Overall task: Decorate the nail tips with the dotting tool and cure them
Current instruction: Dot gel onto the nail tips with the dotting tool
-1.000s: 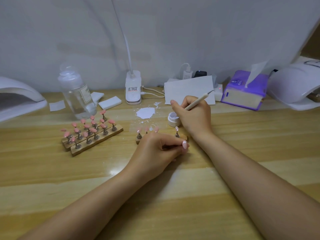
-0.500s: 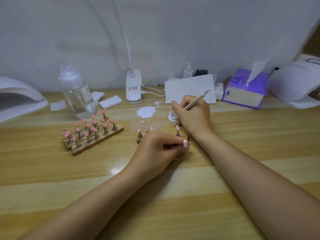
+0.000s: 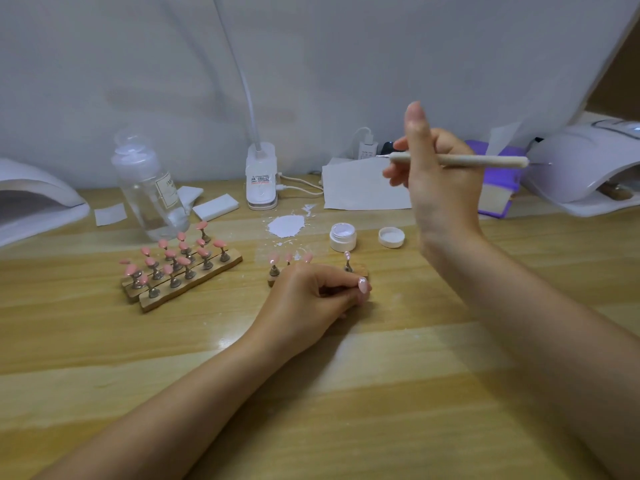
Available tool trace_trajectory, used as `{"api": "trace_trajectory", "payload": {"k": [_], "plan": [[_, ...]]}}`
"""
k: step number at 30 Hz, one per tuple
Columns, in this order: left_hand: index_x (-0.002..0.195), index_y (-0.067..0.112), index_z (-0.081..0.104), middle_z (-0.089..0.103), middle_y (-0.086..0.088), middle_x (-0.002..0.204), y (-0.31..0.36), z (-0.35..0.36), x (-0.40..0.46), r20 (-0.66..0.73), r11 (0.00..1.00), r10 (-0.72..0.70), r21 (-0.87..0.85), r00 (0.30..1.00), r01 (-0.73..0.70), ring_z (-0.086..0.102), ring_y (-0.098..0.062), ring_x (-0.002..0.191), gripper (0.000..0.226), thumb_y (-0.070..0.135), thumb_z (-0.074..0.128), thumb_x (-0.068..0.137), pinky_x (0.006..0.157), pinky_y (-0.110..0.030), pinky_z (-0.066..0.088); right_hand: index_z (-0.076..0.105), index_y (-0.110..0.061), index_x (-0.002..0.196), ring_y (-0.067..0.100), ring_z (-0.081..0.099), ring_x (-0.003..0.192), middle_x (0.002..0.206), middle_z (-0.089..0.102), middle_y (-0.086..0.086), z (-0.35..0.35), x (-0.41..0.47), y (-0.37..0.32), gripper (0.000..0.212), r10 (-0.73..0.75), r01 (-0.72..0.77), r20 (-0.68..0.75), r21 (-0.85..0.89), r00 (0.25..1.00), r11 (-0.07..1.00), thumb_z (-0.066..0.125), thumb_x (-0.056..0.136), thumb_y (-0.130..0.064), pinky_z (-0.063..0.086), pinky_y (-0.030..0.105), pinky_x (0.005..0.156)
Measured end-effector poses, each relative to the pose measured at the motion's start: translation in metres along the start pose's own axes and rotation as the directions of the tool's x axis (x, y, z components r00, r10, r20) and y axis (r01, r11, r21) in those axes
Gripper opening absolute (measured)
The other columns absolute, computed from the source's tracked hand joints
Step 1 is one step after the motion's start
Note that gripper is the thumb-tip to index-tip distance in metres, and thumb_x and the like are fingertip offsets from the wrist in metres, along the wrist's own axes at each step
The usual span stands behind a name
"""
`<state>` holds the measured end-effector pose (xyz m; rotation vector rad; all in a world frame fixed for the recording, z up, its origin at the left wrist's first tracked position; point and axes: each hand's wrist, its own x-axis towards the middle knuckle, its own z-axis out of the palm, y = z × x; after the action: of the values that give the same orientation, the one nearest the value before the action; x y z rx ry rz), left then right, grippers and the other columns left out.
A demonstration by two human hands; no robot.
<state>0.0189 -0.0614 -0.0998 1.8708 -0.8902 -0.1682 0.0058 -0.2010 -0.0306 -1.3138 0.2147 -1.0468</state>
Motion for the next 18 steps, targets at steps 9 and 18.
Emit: {"api": "trace_trajectory", "payload": {"k": [9,18], "plan": [[0.069,0.023,0.071,0.068,-0.004,0.068,-0.002,-0.002,0.000,-0.006,0.994,0.058,0.088,0.998,-0.057,0.049,-0.003,0.053,0.013,0.021,0.067,0.082,0.106,-0.005,0.006,0.051,-0.021,0.046,0.003,0.046,0.044,0.041,0.049,-0.010,-0.035,-0.056,0.016,0.031,0.260,-0.238,0.207,-0.125,0.943,0.963,0.071,0.054,-0.044,0.051,0.040,0.072],[0.081,0.030,0.074,0.070,0.000,0.068,-0.002,-0.002,0.001,0.014,0.995,0.081,0.053,0.997,-0.081,0.051,-0.001,0.053,0.010,0.022,0.068,0.081,0.104,-0.024,0.021,0.039,-0.007,0.050,0.005,0.049,0.033,0.033,0.044,-0.004,-0.035,-0.060,0.027,0.041,0.211,-0.186,0.293,-0.110,0.933,0.976,0.067,0.080,-0.005,0.037,0.010,0.039]]}}
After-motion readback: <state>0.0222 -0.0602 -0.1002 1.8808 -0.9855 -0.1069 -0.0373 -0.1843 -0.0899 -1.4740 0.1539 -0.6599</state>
